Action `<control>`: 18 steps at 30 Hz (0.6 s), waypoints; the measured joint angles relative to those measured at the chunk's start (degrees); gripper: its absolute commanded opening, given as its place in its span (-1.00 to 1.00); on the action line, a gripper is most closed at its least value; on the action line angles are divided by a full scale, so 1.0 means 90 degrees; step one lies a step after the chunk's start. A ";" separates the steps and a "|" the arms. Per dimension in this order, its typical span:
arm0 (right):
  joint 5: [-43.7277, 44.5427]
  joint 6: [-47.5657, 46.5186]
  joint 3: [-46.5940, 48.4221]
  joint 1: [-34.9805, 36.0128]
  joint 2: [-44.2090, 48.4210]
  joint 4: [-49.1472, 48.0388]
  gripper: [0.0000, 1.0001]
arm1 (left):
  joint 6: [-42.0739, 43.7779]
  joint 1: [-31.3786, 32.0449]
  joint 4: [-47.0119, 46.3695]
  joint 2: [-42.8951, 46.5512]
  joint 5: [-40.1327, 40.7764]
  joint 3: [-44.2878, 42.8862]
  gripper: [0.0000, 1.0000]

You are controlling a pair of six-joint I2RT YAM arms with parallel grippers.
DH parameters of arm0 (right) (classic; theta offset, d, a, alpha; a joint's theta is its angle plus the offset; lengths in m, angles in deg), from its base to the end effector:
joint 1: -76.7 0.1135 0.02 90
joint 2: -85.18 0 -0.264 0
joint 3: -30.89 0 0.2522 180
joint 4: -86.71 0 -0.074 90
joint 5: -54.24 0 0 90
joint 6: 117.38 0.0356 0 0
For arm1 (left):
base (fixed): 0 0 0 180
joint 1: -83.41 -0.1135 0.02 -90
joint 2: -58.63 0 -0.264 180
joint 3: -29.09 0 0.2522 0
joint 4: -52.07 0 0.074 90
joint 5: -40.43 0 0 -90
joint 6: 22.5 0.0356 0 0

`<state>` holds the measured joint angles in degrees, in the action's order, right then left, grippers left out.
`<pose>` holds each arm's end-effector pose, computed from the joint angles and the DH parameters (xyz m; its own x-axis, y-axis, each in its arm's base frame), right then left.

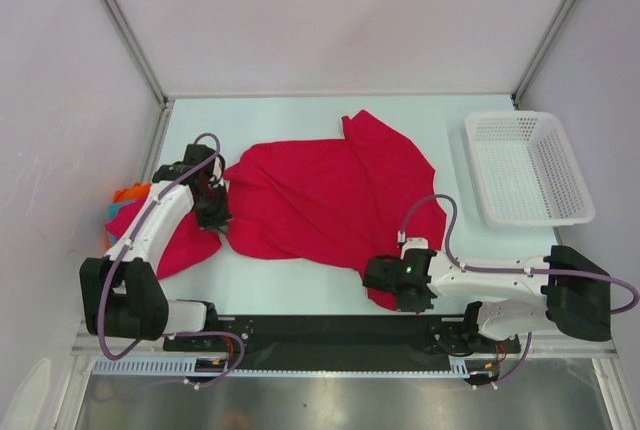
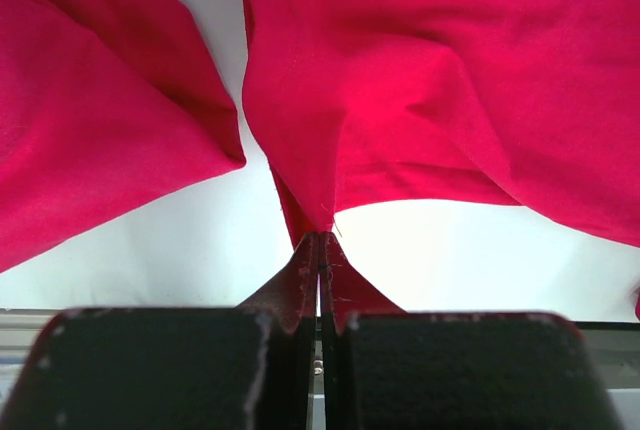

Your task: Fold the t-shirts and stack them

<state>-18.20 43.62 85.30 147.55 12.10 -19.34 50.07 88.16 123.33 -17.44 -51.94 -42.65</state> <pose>0.0683 0.1638 0.1775 -0.9625 -0.0238 -0.2701 0.0152 0.9898 -0.1413 0.2343 -0.0209 0.2446 -0.9487 -0.2215 -0.2254 -0.2004 0.9732 -0.1128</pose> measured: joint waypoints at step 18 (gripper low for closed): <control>0.0988 -0.0425 0.1144 -0.0775 0.0000 0.0743 -1.00 | -0.0002 0.0000 0.0058 -0.0041 -0.0041 -0.0595 -1.00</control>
<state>-9.30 39.80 95.59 140.58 12.10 -12.65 50.05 88.16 123.85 -17.82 -52.31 -48.00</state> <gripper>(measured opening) 0.009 0.004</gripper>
